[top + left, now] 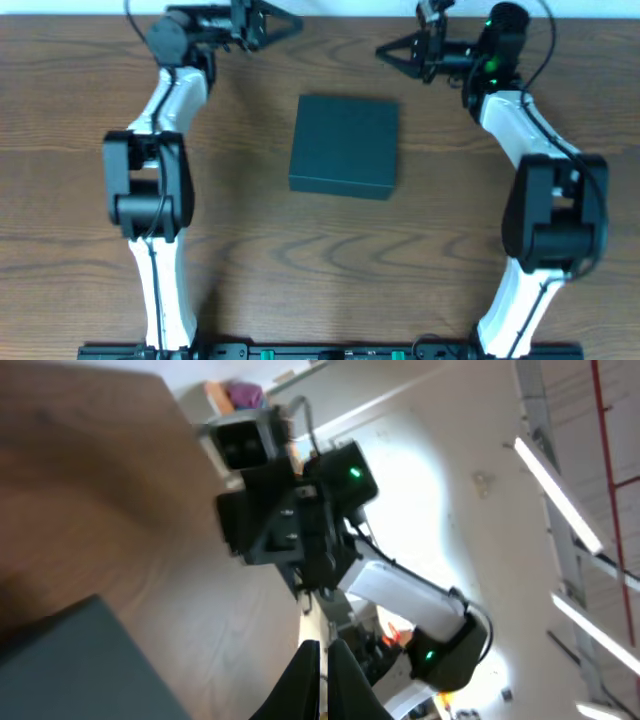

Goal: Pack container
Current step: 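Push the lid forward with both grippers to close the box, then lift both grippers up and bring them beside the closed box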

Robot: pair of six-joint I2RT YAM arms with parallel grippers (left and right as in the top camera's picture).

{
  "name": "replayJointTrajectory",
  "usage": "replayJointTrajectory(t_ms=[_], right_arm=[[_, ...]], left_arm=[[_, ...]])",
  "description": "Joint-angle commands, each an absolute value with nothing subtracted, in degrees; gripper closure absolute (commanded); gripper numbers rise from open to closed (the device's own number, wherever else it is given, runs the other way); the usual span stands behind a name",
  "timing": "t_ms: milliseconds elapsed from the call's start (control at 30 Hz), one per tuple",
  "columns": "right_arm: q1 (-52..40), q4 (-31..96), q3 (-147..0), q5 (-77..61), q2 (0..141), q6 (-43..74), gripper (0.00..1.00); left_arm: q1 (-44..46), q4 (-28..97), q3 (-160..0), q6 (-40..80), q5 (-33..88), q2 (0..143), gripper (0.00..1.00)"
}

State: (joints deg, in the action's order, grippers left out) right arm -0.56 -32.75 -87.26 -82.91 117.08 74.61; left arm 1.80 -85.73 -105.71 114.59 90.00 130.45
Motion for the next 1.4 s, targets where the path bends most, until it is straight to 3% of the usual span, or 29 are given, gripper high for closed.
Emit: replayJointTrajectory(t_ms=[0,400,533,700,833,1033,1133,1233,1333,1367], right_arm=[[-0.8,-33.8,-88.1,-83.1,107.8,78.4,0.98],[-0.9,-31.0,-88.1,-79.7,87.1,75.9,0.98],[-1.0,-21.6,-88.1,-68.6,83.3,76.0,0.98],[-1.2,-1.7,-88.1,-51.6,79.6,71.4,0.98],[-2.7,21.5,-88.1,-32.5,76.8,56.9,0.98],[-5.1,40.3,-88.1,-15.2,76.6,27.5,0.98],[-5.8,51.3,-88.1,-0.6,76.9,23.9,0.98],[-6.2,58.9,-88.1,9.2,76.9,22.2,0.98],[-6.2,64.1,-87.9,17.4,77.5,16.4,0.96],[-6.2,65.3,-87.8,19.0,77.8,16.0,0.96]], left_arm=[[0.1,-86.0,-107.6,119.3,90.5,122.8,0.94],[-2.7,-81.8,-107.7,117.3,90.5,99.1,0.94],[-3.7,-69.8,-107.7,117.2,84.0,96.0,0.94],[-4.6,-45.8,-107.7,105.5,75.5,95.4,0.94],[-4.5,-9.9,-107.7,78.3,66.3,95.4,0.94],[-3.9,24.3,-107.7,30.4,59.5,95.4,0.94],[-2.9,43.6,-107.7,17.6,40.9,95.5,0.94],[0.2,55.7,-107.7,6.6,19.5,95.5,0.94],[4.1,60.9,-107.5,-11.8,9.5,95.6,0.94],[5.1,62.3,-107.2,-16.9,6.7,95.9,0.9]])
